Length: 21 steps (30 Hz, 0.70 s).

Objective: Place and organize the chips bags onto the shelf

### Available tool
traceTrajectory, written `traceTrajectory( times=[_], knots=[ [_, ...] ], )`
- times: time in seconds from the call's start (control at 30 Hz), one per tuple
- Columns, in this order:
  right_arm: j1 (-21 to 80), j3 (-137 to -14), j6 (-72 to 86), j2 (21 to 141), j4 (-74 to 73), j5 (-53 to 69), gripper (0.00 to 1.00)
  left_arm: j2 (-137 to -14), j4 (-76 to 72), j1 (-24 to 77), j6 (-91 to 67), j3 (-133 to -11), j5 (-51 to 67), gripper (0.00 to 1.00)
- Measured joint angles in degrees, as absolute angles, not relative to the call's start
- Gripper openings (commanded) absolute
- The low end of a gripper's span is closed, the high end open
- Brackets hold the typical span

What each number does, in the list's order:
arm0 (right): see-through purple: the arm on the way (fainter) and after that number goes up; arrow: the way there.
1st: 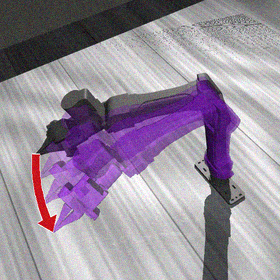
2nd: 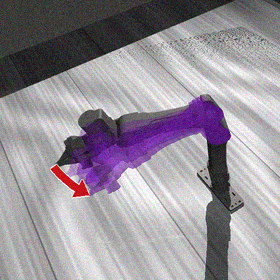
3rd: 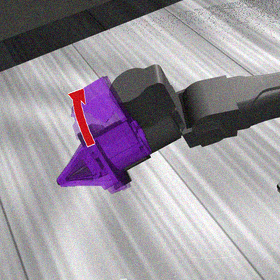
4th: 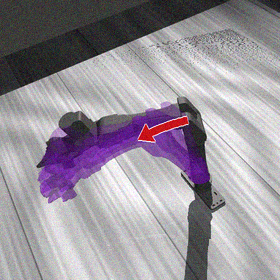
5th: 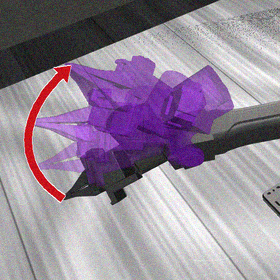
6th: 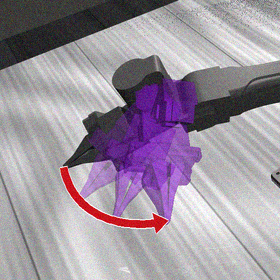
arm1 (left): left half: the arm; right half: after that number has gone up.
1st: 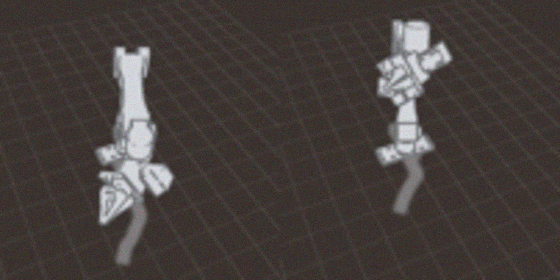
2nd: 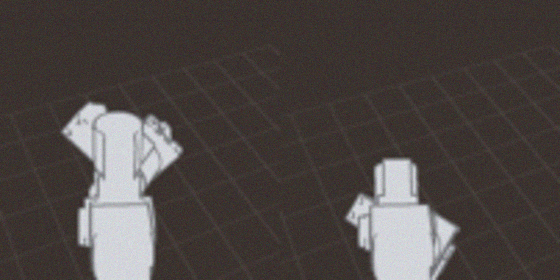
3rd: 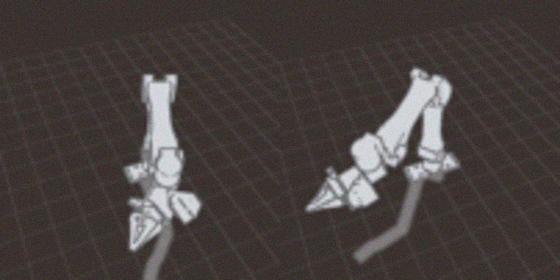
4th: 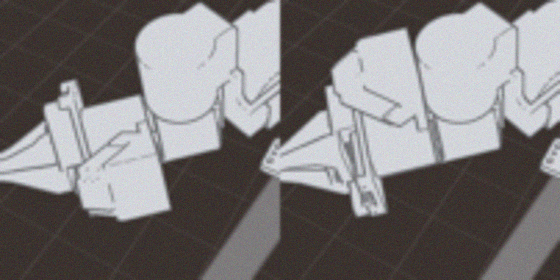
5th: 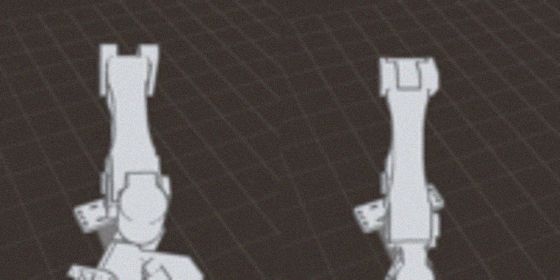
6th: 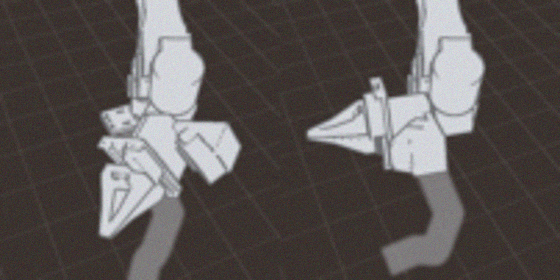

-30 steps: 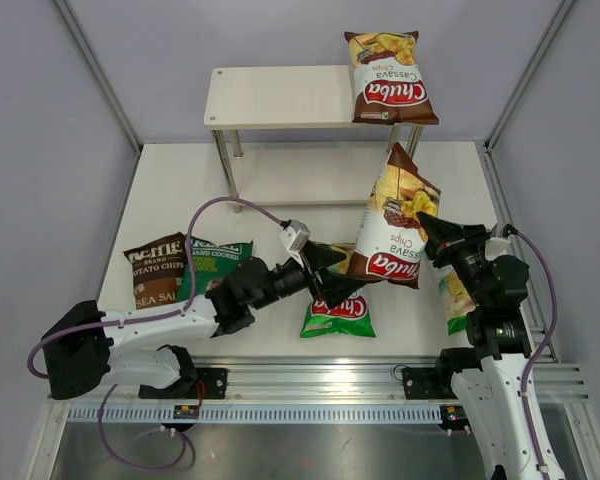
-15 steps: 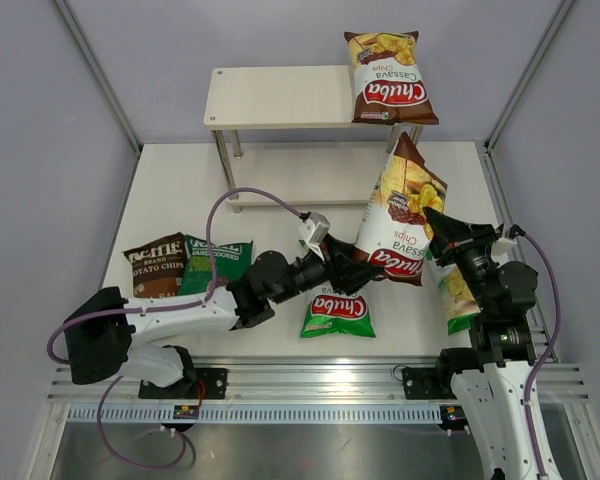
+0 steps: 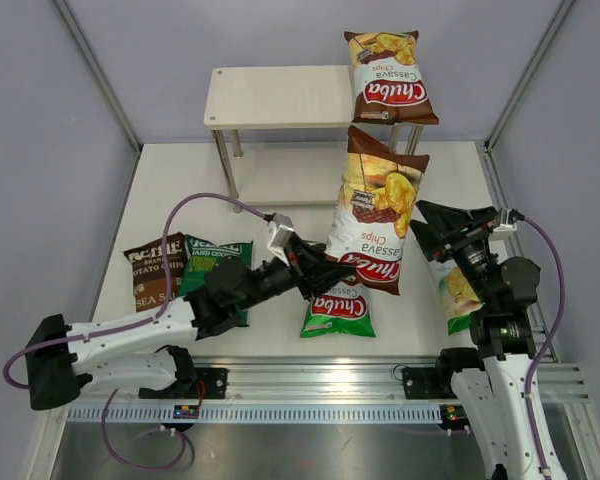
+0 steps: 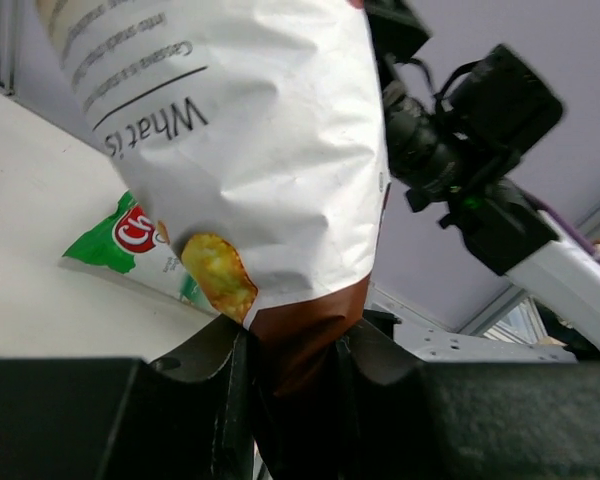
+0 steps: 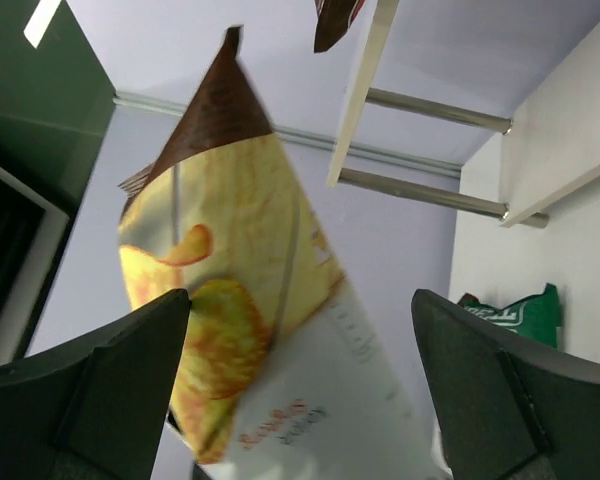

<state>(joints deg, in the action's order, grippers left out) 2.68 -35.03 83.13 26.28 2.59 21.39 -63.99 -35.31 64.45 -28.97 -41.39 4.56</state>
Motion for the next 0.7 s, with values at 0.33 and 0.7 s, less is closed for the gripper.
traceTrajectory(
  times=[0.33, 0.7],
  knots=[
    [2.7, -40.9, 71.9, 35.6, 22.8, 45.2, 0.99, -46.9, -24.6, 58.6, -33.2, -40.6, 15.6, 0.05],
    [2.7, -48.2, 73.6, 39.3, 32.7, 60.9, 1.0, -51.6, -31.2, 57.9, -43.2, -41.4, 33.1, 0.06]
  ],
)
